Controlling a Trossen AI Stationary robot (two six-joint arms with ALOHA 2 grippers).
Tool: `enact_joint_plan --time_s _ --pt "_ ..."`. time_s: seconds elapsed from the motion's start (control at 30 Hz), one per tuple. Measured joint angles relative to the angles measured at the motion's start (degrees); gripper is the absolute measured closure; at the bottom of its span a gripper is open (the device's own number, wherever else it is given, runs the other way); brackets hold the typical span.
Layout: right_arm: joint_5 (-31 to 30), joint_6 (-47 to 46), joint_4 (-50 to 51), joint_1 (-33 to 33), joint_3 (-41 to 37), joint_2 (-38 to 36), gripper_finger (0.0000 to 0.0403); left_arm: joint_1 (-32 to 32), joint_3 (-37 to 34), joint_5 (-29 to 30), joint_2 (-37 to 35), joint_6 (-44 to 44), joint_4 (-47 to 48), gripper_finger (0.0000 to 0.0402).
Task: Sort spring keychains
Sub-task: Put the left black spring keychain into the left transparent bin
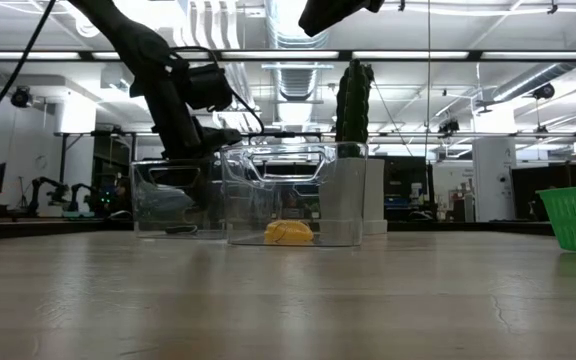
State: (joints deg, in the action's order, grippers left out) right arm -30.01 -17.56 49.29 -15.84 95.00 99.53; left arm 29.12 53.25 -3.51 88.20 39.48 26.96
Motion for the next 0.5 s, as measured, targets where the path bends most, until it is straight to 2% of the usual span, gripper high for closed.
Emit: enact_joint_plan --time_s 0.5 --pt "0.02 -0.01 -0.04 -0.02 0.0 0.0 0.0276 -0.02 0.0 0.16 -0.05 -3.73 -0.42 0.0369"
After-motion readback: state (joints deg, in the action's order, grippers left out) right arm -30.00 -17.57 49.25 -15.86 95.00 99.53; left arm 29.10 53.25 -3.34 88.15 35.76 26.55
